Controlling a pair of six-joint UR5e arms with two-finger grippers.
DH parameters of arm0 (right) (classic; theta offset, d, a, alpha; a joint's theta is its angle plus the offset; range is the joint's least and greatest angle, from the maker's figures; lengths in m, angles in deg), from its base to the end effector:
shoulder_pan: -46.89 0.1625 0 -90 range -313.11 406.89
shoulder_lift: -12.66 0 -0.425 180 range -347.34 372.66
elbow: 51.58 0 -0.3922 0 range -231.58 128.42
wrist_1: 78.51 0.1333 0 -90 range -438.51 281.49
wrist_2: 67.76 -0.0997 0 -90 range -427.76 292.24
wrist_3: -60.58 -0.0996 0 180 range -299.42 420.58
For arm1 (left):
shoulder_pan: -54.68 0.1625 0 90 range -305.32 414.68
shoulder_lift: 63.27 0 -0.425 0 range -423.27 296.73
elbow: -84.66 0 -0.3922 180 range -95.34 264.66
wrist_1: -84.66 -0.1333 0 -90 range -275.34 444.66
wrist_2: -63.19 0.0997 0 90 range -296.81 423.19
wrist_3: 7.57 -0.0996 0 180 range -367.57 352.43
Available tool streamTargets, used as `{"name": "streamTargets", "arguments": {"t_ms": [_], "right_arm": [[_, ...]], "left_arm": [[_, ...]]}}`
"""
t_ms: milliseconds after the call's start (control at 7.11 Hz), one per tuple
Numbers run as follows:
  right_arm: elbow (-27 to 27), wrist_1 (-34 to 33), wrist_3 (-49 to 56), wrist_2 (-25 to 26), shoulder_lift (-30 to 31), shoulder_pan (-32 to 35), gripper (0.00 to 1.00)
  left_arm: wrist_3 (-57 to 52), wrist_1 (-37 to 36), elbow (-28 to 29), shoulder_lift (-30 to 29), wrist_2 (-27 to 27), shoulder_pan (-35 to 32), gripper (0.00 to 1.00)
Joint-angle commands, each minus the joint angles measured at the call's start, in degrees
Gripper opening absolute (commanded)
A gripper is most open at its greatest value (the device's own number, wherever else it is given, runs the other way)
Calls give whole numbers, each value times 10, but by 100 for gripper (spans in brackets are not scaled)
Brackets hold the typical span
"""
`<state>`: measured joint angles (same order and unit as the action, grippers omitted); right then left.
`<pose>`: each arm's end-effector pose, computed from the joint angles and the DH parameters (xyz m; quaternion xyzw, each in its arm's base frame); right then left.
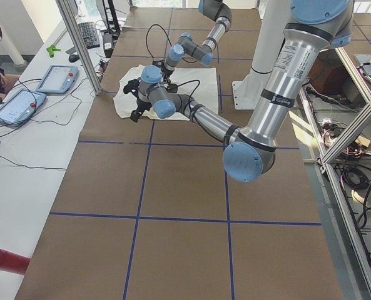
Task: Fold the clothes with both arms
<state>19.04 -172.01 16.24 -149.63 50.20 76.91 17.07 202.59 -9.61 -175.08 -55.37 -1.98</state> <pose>-0.6198 -0.5284 0.2439 0.2103 -0.1590 -0.1133 0.9579 0.2799 -0.5814 0.3554 0.2784 0.4055 0.1772 0.8525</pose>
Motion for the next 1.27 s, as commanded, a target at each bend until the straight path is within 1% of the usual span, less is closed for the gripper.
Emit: {"name": "streamTargets", "arguments": {"t_ms": [0,141,281,422,703,844,984,1125], "right_arm": [[-20,-1,3,12,-14,-3,46],[-20,-1,7,18,-14,-3,42],[-20,-1,13,21,-14,-3,25],[-20,-1,14,22,-14,-3,14],[-20,-1,23,23,-12,-3,15],[-20,-1,23,23,-12,-3,3],[-17,0,23,23,-12,-2,0],[-13,1,23,22,-9,1,0]], "left_arm": [[7,20,1,16,0,1,100],[8,25,1,18,0,1,100],[9,25,1,18,0,1,100],[11,26,0,18,0,1,100],[12,26,0,18,0,1,100],[12,26,0,18,0,1,100],[12,26,0,18,0,1,100],[14,26,-1,17,0,1,100]]}}
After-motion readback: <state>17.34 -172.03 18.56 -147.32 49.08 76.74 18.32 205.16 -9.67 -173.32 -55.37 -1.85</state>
